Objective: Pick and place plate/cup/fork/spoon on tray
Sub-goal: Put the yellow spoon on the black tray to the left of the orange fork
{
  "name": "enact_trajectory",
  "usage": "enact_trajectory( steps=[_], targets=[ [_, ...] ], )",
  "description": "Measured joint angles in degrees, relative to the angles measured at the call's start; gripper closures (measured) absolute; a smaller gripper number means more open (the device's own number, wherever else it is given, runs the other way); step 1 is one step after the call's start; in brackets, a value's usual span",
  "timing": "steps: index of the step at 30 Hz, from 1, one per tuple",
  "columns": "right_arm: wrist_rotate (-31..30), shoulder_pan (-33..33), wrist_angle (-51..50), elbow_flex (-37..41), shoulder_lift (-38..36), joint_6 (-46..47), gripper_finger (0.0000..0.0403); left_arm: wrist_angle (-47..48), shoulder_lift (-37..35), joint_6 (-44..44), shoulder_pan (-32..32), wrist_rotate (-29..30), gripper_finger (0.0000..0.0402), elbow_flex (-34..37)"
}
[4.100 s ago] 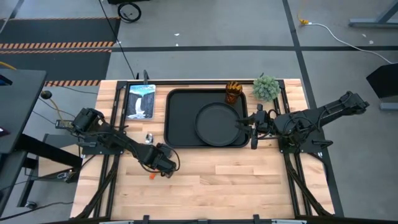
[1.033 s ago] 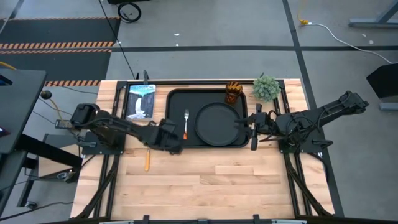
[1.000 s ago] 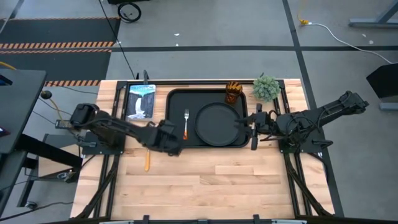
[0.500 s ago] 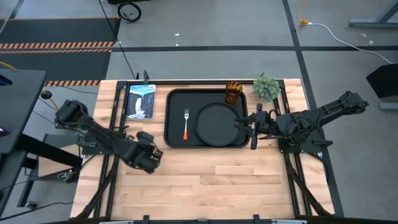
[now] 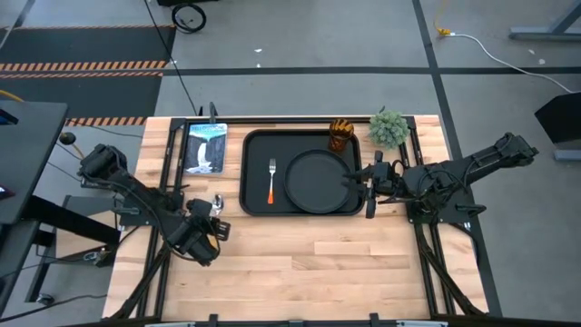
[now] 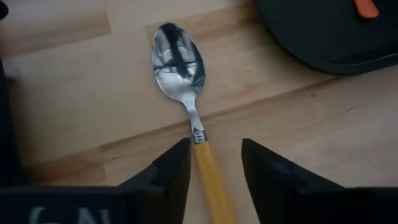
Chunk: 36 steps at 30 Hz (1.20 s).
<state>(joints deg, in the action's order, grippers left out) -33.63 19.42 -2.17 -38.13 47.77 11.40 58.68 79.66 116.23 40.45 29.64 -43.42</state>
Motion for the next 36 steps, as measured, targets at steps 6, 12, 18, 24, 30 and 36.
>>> enact_trajectory(
  steps=[6,12,18,24,30,36],
  targets=[
    [0.0,0.0,0.0,0.0,0.0,0.0,0.0287,-0.6,0.1,1.5,-0.1,-2.4,0.0214,0.0],
    [0.0,0.0,0.0,0.0,0.0,0.0,0.0287,-0.6,0.1,3.2,-0.1,-4.7,0.0203,0.0],
    [0.0,0.0,-0.1,0.0,0.0,0.0,0.0287,-0.6,1.7,2.6,-2.0,-4.8,0.0203,0.0],
    [0.2,0.0,-0.1,0.0,0.0,0.0,0.0287,-1.1,5.0,-0.4,-5.0,-4.9,0.0220,0.1],
    [0.3,0.0,-0.1,0.0,0.0,0.0,0.0287,-10.6,5.1,-2.9,-6.8,-6.6,0.0242,5.9],
    [0.4,0.0,-0.1,0.0,0.0,-0.4,0.0287,-16.6,4.9,-3.1,-7.2,-6.8,0.0258,9.7]
  ],
)
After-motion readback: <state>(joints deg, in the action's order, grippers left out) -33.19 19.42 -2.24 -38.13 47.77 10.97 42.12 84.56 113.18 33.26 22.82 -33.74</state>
